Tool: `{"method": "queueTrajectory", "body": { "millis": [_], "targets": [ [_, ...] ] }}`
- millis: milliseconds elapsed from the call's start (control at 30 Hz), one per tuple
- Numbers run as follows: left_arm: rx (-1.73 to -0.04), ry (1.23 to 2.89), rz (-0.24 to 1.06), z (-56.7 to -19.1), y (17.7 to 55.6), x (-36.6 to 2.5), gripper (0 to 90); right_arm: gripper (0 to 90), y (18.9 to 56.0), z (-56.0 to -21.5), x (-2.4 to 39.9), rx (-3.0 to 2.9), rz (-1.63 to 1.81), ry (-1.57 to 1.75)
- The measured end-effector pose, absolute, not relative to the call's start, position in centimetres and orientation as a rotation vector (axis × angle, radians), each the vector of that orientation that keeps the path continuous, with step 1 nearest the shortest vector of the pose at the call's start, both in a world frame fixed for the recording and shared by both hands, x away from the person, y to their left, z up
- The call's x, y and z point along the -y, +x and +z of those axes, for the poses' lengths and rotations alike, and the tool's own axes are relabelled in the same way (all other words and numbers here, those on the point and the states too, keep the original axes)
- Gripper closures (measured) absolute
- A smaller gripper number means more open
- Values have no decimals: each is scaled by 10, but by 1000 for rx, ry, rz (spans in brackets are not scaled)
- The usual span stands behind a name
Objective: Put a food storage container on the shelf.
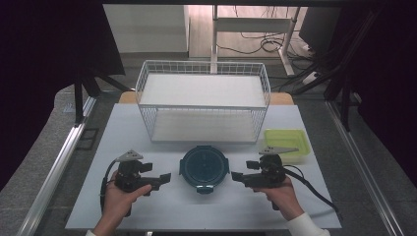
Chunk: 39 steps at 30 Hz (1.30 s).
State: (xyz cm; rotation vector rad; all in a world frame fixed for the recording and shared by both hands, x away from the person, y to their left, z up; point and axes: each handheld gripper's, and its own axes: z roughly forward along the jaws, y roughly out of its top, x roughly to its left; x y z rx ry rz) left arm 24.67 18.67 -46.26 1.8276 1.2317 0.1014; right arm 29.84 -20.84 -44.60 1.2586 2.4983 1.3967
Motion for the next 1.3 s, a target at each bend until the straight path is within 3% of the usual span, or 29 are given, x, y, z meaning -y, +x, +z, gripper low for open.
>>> {"method": "queueTrajectory", "body": {
  "millis": [267,733,1300],
  "targets": [
    [-1280,1778,15,-465,258,-188,93,139,306,-442,187,-2558,1390,1257],
    [-1336,1722,-170,-488,302,-165,107,119,334,-465,170,-2550,1379,1449],
    [-1350,1679,-344,-513,313,-146,151,106,342,-491,157,-2582,1347,1592]
  ]
}}
